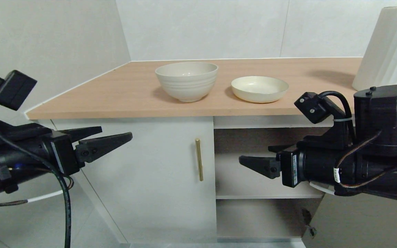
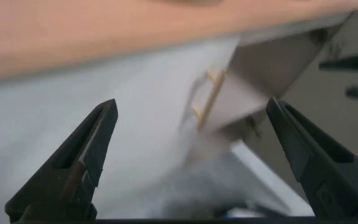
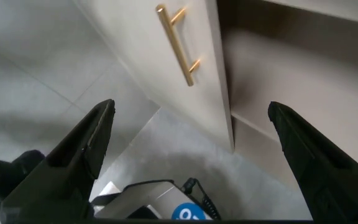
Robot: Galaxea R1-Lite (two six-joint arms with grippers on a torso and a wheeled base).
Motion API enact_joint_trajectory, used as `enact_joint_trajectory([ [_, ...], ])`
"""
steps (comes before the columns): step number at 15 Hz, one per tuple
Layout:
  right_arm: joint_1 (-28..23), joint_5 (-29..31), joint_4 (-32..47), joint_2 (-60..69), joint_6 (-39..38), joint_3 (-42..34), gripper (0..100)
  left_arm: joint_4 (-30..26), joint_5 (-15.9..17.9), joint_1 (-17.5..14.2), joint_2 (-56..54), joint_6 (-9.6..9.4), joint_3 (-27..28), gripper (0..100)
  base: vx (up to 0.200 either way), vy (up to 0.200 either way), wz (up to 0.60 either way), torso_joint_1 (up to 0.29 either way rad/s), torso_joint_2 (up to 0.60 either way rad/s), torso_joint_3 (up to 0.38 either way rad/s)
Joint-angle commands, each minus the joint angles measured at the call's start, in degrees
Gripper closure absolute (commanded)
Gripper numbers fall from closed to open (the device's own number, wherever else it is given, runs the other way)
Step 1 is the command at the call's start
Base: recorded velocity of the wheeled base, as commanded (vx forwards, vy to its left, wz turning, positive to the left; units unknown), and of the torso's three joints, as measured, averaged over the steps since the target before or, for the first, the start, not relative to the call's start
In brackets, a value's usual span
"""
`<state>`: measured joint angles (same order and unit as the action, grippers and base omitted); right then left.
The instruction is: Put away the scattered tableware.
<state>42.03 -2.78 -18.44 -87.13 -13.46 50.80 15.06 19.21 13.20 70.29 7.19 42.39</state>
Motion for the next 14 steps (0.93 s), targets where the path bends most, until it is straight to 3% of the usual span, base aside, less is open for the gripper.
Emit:
enact_joint_trajectory([
  [1,-1.34,-0.03,-0.01,-0.68,0.01,0.09,0,-5.21,-0.05,0.24,1.08,0.1,3.84,0,0.0,0.0,0.0,0.0,0.0,0.0],
  [3,-2.31,-0.12,-0.01,-0.85,0.01,0.27,0,-7.67,0.3,0.24,2.31,0.89,4.63,0,0.0,0.0,0.0,0.056,-0.27,-0.215],
  [4,-2.57,-0.12,-0.01,-0.85,0.01,0.27,0,-7.58,0.3,0.24,3.36,2.65,5.07,0,0.0,0.0,0.0,0.095,-0.2,-0.281],
  [5,-3.01,-0.12,-0.01,-0.85,0.01,0.27,0,-7.58,0.48,0.42,4.24,4.94,6.13,0,0.0,0.0,0.0,0.115,-0.25,-0.295],
  [7,-3.71,-0.12,-0.1,-0.94,0.45,0.27,0,-7.58,0.48,1.3,6.53,11.44,8.41,0,0.0,0.0,0.0,0.144,-0.51,-0.308],
  [9,-4.15,-0.12,-0.1,-0.94,1.07,0.18,0,-7.58,0.48,1.3,8.9,14.96,10.0,0,0.0,0.0,0.0,0.129,-0.52,-0.273],
  [12,-4.24,-0.12,-0.36,-1.03,1.07,0.18,0,-7.5,0.48,1.83,10.92,16.1,10.35,0,0.0,0.0,0.0,0.176,-0.47,-0.292],
  [14,-5.21,-0.21,-0.45,-1.91,1.15,0.18,0,-6.0,-0.05,3.76,13.64,22.51,11.75,0,0.0,0.0,0.0,0.186,-0.48,-0.286],
])
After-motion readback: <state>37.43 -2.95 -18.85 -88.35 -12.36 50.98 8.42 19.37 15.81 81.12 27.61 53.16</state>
